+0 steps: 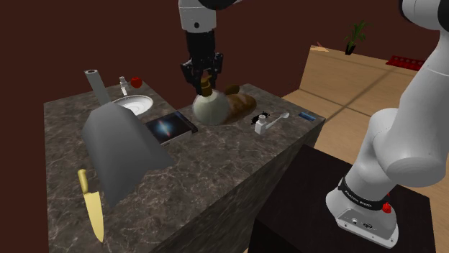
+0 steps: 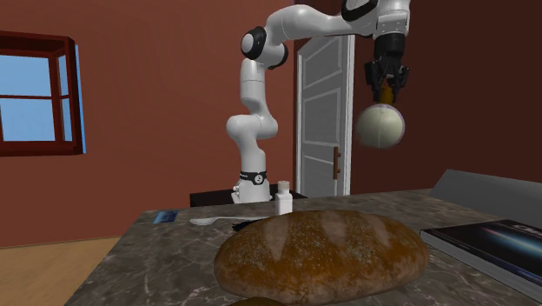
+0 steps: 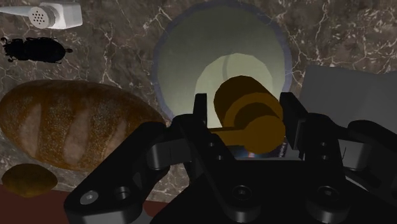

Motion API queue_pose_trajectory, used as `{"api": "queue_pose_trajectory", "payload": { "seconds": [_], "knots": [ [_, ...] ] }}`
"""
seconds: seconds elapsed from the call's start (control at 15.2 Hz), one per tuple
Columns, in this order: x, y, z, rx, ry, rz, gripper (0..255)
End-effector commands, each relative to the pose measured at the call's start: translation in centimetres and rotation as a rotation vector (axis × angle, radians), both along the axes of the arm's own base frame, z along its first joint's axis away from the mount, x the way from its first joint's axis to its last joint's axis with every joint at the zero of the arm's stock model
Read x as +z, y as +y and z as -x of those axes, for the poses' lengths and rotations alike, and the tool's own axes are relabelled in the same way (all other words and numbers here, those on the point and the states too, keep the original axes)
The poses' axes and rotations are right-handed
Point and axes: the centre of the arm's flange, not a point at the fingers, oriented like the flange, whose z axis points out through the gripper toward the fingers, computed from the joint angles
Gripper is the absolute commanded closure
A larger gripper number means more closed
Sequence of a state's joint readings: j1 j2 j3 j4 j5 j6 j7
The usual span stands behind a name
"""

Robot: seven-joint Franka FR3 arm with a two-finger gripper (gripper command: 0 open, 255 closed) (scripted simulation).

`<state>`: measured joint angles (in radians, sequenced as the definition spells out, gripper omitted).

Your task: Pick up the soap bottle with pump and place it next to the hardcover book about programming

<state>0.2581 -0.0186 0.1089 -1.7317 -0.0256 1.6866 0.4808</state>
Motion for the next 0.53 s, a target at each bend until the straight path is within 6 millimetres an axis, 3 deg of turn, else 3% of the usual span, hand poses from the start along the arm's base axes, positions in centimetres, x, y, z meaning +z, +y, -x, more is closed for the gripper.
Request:
{"api": "queue_pose_trajectory", "payload": {
  "seconds": [0.0, 0.46],
  "knots": [
    [-1.0, 0.0, 0.0, 0.000, -0.001, 0.000, 255],
    [-4.7, 0.0, 0.0, 0.000, -0.001, 0.000, 255]
  ]
}}
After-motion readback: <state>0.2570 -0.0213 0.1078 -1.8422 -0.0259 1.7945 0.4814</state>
